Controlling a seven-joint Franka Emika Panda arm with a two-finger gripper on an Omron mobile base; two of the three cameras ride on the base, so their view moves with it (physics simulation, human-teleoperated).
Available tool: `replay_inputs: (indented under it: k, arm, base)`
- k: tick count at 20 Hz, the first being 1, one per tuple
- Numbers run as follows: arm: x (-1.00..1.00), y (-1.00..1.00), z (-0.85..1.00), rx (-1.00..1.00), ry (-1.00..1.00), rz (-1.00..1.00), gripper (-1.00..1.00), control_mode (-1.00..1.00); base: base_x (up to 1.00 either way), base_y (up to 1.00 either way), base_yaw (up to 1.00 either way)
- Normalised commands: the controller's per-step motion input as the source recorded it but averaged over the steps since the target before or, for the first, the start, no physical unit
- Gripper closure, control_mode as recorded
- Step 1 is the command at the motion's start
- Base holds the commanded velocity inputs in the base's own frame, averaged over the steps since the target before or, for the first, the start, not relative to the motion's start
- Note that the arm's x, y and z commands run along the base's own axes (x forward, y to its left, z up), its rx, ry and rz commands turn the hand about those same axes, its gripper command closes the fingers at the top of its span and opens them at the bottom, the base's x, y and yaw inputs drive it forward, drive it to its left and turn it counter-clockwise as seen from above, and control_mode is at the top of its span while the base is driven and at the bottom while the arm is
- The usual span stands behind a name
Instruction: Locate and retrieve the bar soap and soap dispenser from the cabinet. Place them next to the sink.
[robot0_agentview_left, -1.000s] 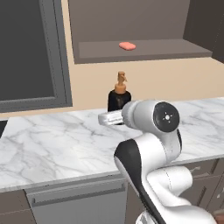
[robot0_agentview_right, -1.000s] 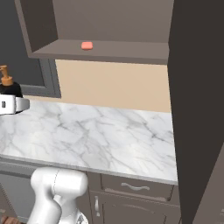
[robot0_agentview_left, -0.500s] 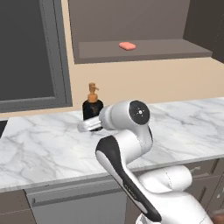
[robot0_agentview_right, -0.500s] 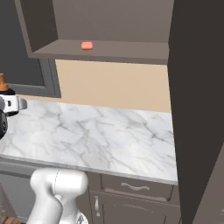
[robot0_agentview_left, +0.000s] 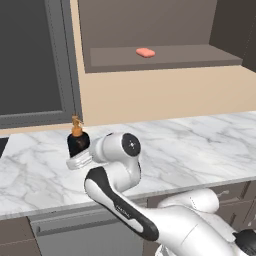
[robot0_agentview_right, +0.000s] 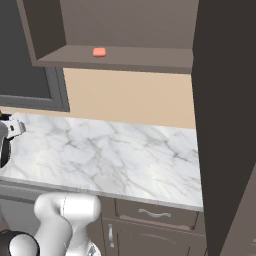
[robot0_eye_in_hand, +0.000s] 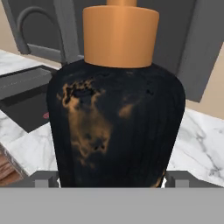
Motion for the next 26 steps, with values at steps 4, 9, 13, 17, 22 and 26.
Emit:
replay_inputs:
  k: [4, 9, 13, 17, 22, 26]
  arm:
    - [0.26, 0.77, -0.48, -0.04, 0.03, 0.20, 1.00, -1.00]
    - [0.25, 0.65, -0.45, -0.01, 0.04, 0.24, 1.00, -1.00]
    - [0.29, 0.48, -0.40, 0.00, 0.01, 0.21, 1.00, -1.00]
    - [0.35, 0.35, -0.48, 0.00, 0.00, 0.17, 1.00, -1.00]
    - [0.34, 0.39, -0.44, 0.00, 0.00, 0.14, 1.00, -1.00]
    - [0.29, 0.38, -0.43, 0.00, 0.00, 0.14, 1.00, -1.00]
  base:
    - [0.00, 0.00, 0.00]
    - [0.00, 0.00, 0.00]
    - [0.00, 0.00, 0.00]
    - [0.00, 0.00, 0.00]
    - [0.00, 0.00, 0.00]
    - [0.00, 0.00, 0.00]
